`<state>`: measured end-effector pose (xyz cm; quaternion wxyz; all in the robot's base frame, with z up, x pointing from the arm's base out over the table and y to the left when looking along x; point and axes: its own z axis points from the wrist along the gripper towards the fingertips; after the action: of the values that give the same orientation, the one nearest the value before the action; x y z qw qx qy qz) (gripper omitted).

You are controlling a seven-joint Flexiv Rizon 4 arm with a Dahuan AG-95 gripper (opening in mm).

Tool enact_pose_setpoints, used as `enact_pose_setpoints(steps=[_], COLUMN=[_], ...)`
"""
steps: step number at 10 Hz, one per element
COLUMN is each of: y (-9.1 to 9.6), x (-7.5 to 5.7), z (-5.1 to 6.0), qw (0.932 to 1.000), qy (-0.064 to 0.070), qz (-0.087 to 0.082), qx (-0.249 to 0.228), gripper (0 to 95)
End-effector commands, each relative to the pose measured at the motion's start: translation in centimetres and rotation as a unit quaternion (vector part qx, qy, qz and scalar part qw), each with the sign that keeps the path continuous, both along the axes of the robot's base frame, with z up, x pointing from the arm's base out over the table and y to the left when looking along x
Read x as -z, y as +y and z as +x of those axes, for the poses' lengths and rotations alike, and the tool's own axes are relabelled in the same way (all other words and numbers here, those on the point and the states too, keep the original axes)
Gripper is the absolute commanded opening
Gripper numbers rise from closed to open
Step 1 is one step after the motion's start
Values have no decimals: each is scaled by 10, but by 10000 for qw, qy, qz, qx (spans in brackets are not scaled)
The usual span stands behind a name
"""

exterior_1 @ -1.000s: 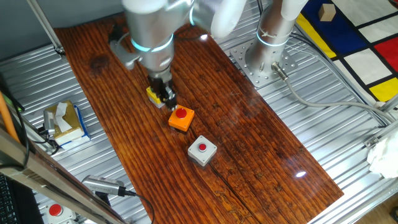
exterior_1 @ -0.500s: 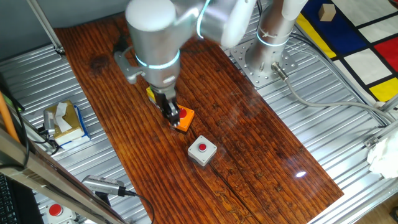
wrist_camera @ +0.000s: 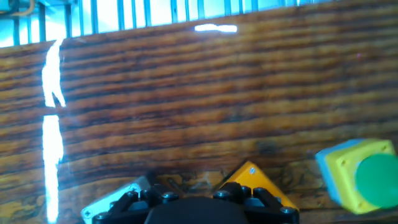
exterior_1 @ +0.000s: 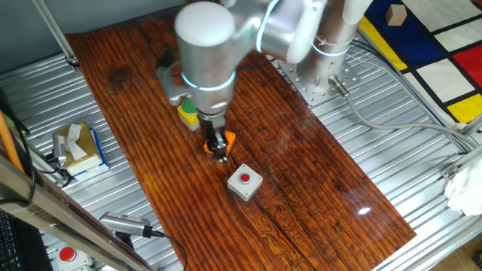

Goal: Press three buttons from left to right in sequence

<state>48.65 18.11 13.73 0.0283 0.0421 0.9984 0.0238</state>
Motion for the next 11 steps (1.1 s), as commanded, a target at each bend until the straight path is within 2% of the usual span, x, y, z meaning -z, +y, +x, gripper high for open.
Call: enact_pose_setpoints(steps=[1,2,4,6,8,11], y=[2,2,8,16,32,35], x=[3,3,5,5,5,5], z=[-3,-2,2,7,15,18], qw=[10000,9999,9997,9995,9994,9997], qy=[-46,-68,-23,-54,-49,-44], qz=[34,95,137,213,146,116], qx=[3,40,185,246,315,196], gripper=[570,570,570,570,570,570])
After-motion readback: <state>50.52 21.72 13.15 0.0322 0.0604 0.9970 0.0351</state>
